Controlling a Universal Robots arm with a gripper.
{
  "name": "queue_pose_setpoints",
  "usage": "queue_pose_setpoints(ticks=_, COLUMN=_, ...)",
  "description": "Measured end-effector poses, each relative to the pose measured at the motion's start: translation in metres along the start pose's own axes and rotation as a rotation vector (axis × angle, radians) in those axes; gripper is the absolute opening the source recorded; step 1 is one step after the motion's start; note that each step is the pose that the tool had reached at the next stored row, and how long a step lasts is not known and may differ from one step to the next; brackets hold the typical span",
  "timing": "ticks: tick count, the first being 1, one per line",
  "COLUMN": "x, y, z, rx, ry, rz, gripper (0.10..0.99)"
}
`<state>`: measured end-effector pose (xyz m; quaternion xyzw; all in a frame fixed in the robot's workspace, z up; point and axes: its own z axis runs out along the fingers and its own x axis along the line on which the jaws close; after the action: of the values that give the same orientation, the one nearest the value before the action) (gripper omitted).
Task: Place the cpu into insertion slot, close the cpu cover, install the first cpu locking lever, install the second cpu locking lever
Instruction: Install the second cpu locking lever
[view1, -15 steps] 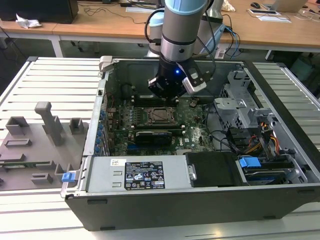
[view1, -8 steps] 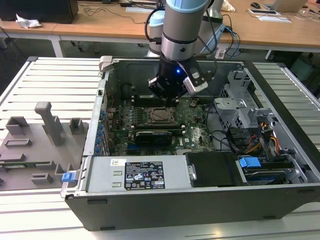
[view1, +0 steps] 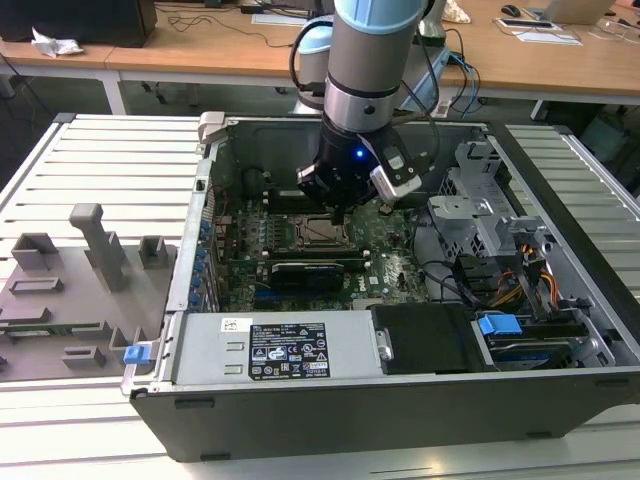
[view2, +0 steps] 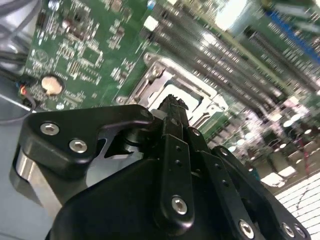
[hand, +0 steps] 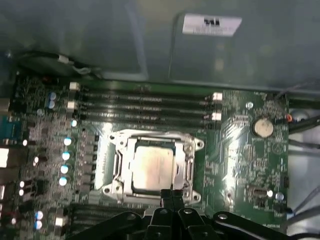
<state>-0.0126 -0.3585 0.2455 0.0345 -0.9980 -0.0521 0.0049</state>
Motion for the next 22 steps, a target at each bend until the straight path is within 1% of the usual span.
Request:
queue_pose_setpoints(ticks=1, x=0.0001, y=-0.0016, z=0.0007, rx=-0.001, ry=0.0008, rz=0.000, gripper=0.106)
queue_pose_setpoints(ticks=2, x=0.0002, y=-0.0036, z=0.0036, rx=-0.002, ry=0.0016, rz=0.000, gripper=0.106)
queue_pose_setpoints(ticks=4, x=0.0004, y=-0.0049, z=0.0054, rx=-0.004, ry=0.0022, rz=0.000, gripper=0.106)
queue_pose_setpoints(ticks=5, x=0.0008, y=-0.0074, z=0.0060, rx=-0.008, ry=0.0019, rz=0.000, gripper=0.106)
queue_pose_setpoints(ticks=7, x=0.0032, y=-0.0146, z=0.0054, rx=-0.011, ry=0.0016, rz=0.000, gripper=0.106)
queue_pose_setpoints(ticks=8, x=0.0059, y=-0.0176, z=0.0052, rx=-0.012, ry=0.0015, rz=0.000, gripper=0.106)
queue_pose_setpoints(ticks=9, x=0.0144, y=-0.0204, z=0.0051, rx=-0.016, ry=0.0013, rz=0.000, gripper=0.106)
queue_pose_setpoints(ticks=11, x=0.0289, y=-0.0205, z=0.0055, rx=-0.020, ry=0.0009, rz=0.000, gripper=0.106)
queue_pose_setpoints(ticks=13, x=0.0332, y=-0.0205, z=0.0080, rx=-0.022, ry=0.0009, rz=-0.001, gripper=0.106)
queue_pose_setpoints(ticks=15, x=0.0348, y=-0.0207, z=0.0111, rx=-0.024, ry=0.0009, rz=-0.002, gripper=0.106)
queue_pose_setpoints(ticks=18, x=0.0394, y=-0.0214, z=0.0204, rx=-0.029, ry=0.0013, rz=-0.008, gripper=0.106)
queue_pose_setpoints(ticks=19, x=0.0431, y=-0.0220, z=0.0217, rx=-0.036, ry=0.0014, rz=-0.012, gripper=0.106)
queue_pose_setpoints(ticks=21, x=0.0465, y=-0.0231, z=0.0222, rx=-0.047, ry=0.0006, rz=-0.014, gripper=0.106)
queue_pose_setpoints(ticks=22, x=0.0481, y=-0.0239, z=0.0225, rx=-0.055, ry=0.0002, rz=-0.014, gripper=0.106)
